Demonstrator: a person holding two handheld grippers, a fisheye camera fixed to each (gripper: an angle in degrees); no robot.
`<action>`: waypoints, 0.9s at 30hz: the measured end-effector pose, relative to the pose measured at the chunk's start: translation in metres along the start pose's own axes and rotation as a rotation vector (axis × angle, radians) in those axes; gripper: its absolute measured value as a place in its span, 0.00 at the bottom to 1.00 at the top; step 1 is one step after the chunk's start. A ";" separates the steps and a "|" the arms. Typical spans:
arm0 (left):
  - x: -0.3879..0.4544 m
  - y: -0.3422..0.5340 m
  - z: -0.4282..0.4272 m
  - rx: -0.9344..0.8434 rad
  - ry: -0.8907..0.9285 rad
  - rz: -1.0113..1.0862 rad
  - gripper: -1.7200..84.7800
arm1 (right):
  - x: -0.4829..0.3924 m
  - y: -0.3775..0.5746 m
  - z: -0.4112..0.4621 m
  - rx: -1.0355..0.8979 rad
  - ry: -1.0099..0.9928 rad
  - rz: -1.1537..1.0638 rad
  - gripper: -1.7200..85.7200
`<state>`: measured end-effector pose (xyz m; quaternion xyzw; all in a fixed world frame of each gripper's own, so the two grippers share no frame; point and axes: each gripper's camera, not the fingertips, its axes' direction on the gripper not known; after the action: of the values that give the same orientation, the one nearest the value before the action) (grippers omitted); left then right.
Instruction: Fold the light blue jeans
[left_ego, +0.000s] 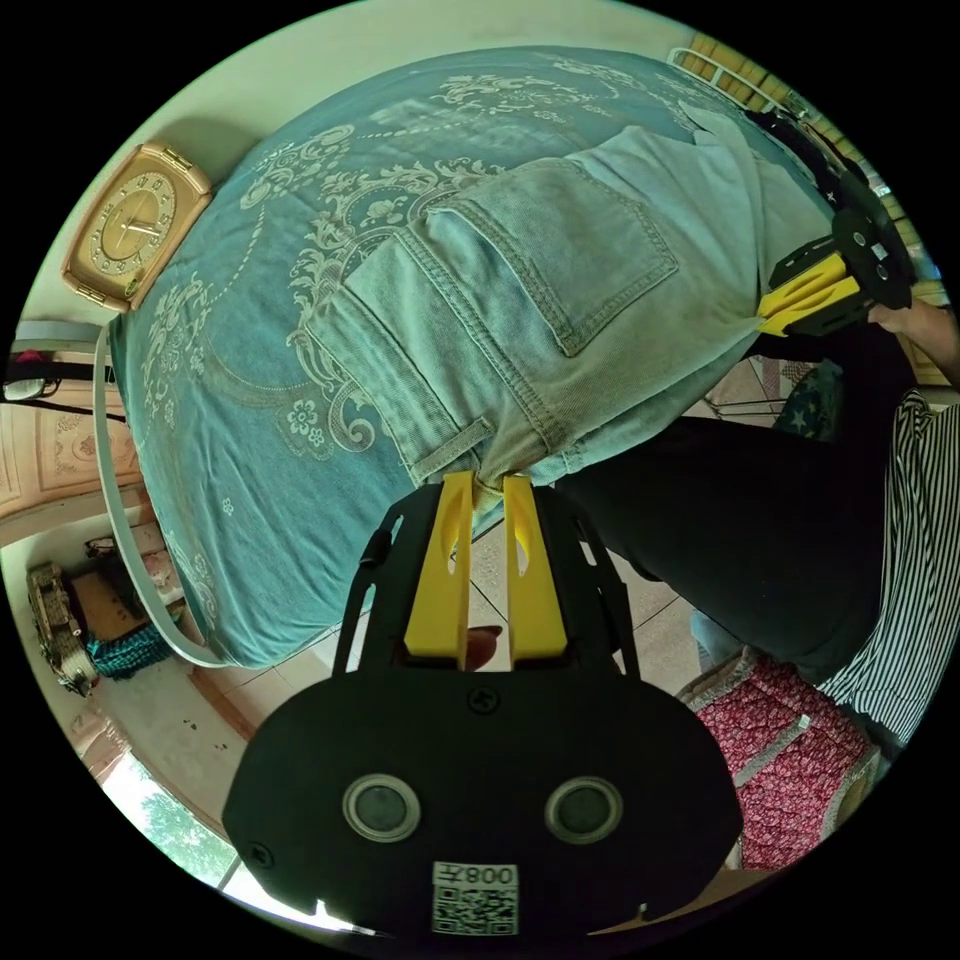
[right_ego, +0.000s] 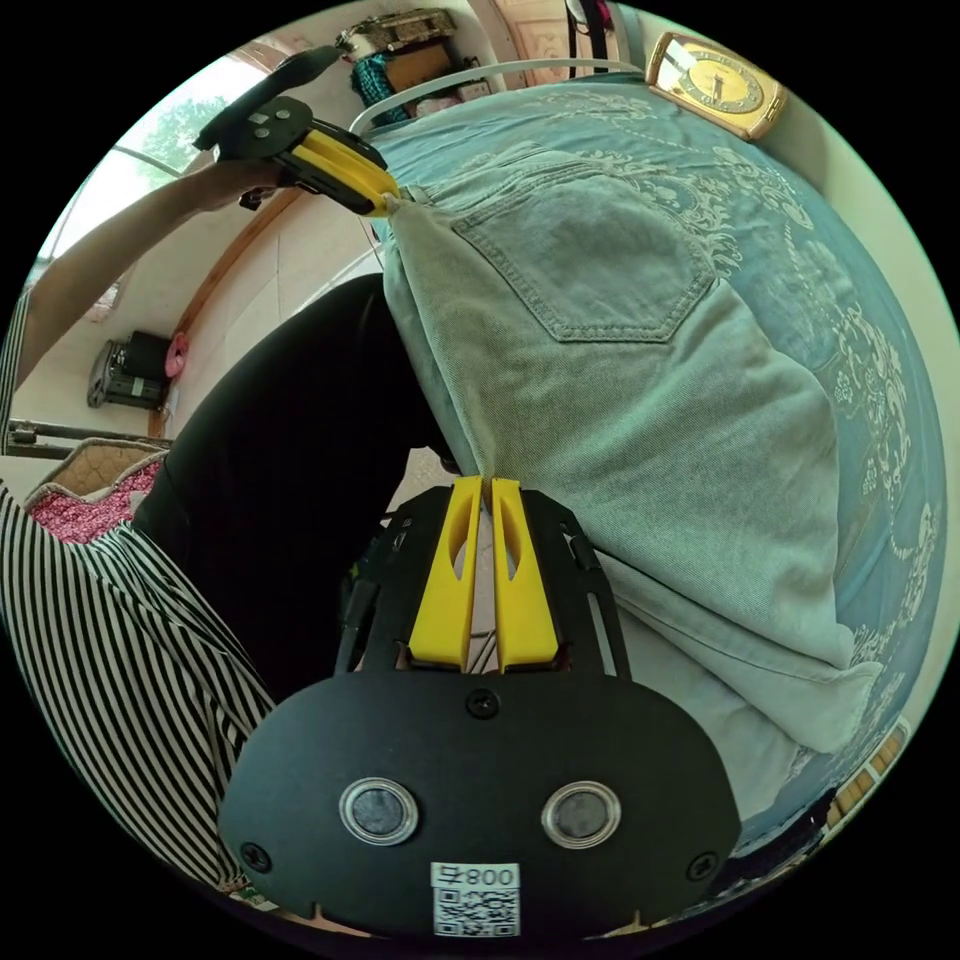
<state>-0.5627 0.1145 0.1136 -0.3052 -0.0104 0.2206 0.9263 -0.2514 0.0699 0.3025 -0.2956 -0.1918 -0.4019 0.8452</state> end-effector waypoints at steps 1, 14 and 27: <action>0.003 -0.001 0.004 -0.009 0.000 0.000 0.06 | 0.002 0.002 0.003 -0.006 0.004 -0.004 0.04; 0.008 -0.002 0.001 0.020 0.081 -0.081 0.07 | 0.044 0.042 0.022 -0.002 -0.007 0.040 0.05; 0.085 -0.091 0.065 -0.003 0.286 -0.078 0.02 | 0.112 0.119 0.001 0.139 -0.165 0.218 0.05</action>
<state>-0.4589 0.1212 0.2090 -0.3344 0.1094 0.1389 0.9257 -0.0895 0.0676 0.3249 -0.2874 -0.2547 -0.2680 0.8836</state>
